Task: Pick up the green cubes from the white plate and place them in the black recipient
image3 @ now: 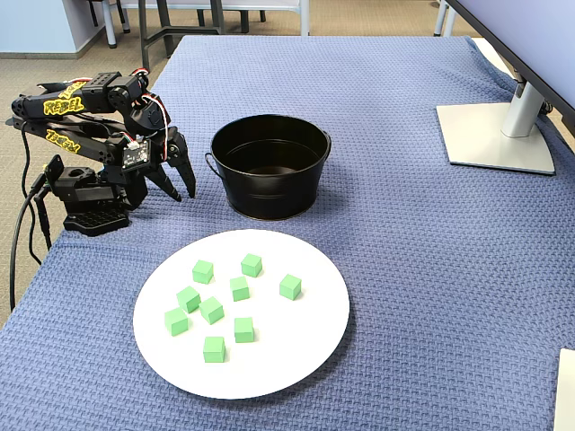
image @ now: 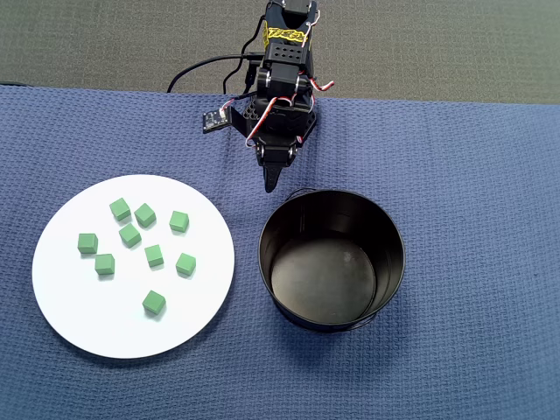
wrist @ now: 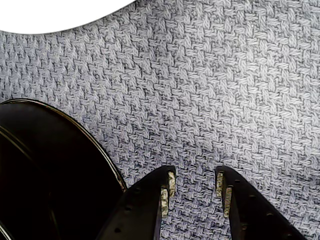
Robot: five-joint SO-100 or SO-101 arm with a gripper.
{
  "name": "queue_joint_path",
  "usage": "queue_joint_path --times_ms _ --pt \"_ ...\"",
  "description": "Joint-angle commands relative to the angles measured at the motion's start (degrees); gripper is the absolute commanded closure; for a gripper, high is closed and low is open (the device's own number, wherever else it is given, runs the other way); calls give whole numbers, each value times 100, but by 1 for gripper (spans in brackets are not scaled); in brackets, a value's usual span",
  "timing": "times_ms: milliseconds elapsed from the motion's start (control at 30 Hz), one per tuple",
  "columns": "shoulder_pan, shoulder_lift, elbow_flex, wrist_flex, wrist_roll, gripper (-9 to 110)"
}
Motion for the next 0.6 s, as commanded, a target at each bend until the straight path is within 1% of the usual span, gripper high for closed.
queue_joint_path --times_ms 0,167,267,400,567 --pt "-211 -413 -237 -404 703 96" --pt "-79 -431 -185 -853 800 96" --pt "-97 -396 -149 -861 738 97" --pt "-97 -387 -246 -598 668 99" --pt "141 -396 -1046 158 712 99"
